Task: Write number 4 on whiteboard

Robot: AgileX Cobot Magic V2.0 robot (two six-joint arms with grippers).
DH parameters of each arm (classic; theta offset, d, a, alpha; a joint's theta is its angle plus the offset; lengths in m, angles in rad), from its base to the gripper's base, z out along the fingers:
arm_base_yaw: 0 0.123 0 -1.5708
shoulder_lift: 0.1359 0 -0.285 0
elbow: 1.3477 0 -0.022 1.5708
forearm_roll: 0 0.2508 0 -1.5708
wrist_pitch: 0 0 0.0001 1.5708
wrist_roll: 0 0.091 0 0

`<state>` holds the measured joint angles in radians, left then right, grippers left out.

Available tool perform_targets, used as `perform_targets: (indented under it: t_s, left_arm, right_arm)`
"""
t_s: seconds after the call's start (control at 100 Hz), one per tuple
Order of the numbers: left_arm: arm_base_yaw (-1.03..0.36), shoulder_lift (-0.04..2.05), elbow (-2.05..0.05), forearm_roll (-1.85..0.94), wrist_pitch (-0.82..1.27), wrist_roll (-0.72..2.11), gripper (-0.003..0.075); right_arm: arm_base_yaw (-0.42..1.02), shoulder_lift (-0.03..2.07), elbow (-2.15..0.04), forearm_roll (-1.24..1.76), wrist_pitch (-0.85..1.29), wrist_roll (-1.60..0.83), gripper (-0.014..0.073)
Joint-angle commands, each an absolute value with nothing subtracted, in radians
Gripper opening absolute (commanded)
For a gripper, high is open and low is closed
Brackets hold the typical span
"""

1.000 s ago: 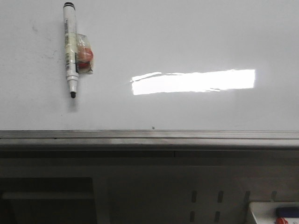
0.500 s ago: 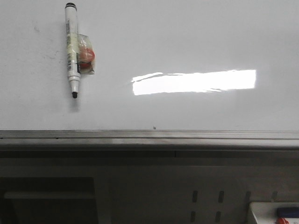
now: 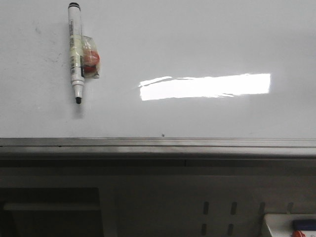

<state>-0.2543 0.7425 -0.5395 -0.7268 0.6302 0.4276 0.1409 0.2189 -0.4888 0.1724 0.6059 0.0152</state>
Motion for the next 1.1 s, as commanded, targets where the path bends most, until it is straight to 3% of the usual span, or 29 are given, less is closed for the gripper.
perform_targets:
  t_s: [0.0,0.47,0.72,0.84,1.09]
  left_arm:
    - [-0.287,0.758,-0.587,-0.771,0.551,0.433,0.04]
    - [-0.484,1.061,-0.751,-0.829,0.461,0.433,0.04]
    - [-0.496,1.195,-0.762,-0.831,0.366,0.431,0.0395]
    - [-0.496,1.227,-0.762,-0.832,0.317,0.431,0.0318]
    - [-0.496,1.278,-0.762,-0.828,0.3,0.431,0.0027]
  right_arm:
    - [0.161,0.244,-0.532,0.217,0.572,-0.051,0.0332]
    - [0.259,0.347,-0.596,0.292,0.568,-0.1,0.0332]
    - [0.26,0.347,-0.598,0.292,0.567,-0.1,0.0332]
    - [0.26,0.347,-0.598,0.292,0.559,-0.1,0.0332]
    - [0.26,0.348,-0.598,0.292,0.532,-0.1,0.0332]
